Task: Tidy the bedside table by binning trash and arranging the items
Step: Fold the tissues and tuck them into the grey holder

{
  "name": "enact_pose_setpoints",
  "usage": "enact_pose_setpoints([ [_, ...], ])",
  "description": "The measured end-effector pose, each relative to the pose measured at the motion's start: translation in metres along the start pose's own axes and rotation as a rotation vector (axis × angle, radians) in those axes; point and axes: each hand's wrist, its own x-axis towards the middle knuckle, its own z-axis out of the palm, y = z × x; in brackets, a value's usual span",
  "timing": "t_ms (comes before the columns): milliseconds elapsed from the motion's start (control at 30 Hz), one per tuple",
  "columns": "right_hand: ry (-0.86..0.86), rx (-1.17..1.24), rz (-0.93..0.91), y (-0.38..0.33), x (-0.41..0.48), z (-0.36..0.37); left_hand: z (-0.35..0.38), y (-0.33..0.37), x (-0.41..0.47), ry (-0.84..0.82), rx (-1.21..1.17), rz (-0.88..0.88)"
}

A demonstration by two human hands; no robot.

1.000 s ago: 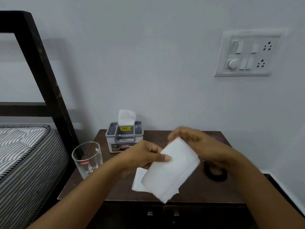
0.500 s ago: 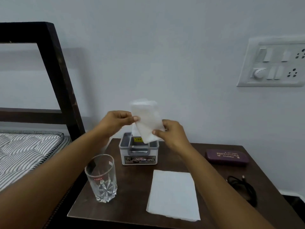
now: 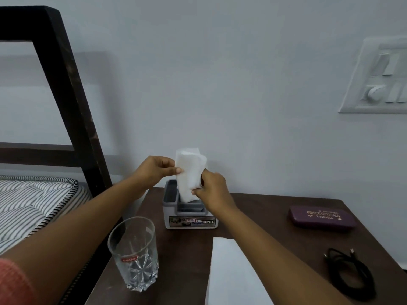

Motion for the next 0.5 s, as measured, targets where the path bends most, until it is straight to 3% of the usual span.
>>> enact_pose_setpoints([
  [200,0.047,0.102,0.061,0.008,0.0,-0.006,0.004,-0.013,0.002,-0.026,0.045,0.027],
  [500,-0.053,0.04,0.024,0.002,0.0,-0.01,0.009,-0.01,0.0,0.018,0.41,0.043],
])
